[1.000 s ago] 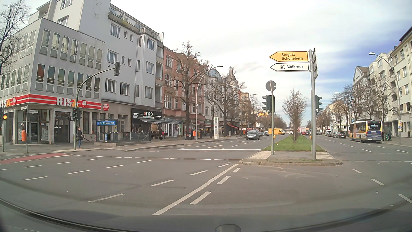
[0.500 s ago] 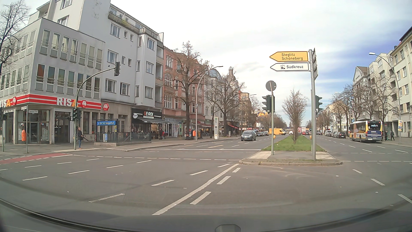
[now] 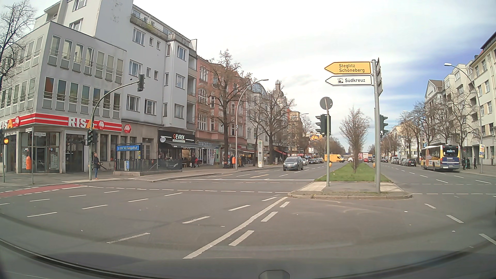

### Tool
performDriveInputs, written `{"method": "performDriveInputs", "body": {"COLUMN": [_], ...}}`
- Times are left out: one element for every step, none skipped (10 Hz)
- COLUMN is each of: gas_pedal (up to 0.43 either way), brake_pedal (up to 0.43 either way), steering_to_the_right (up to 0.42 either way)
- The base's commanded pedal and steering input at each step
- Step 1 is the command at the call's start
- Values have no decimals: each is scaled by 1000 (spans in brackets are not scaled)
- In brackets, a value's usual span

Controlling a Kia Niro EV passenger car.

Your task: Follow the waypoints while adhering to traffic rules and regulations

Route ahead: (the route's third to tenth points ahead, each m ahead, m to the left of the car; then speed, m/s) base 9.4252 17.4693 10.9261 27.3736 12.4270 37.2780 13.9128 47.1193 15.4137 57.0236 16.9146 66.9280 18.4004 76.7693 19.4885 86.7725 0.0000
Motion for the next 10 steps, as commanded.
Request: {"method": "performDriveInputs", "body": {"gas_pedal": [0,0,98,118,118,118,130,268,319,350], "brake_pedal": [0,0,0,0,0,0,0,0,0,0], "steering_to_the_right": [-578,-578,-578,-578,-591,-614,-666,-729,-785,-824]}}
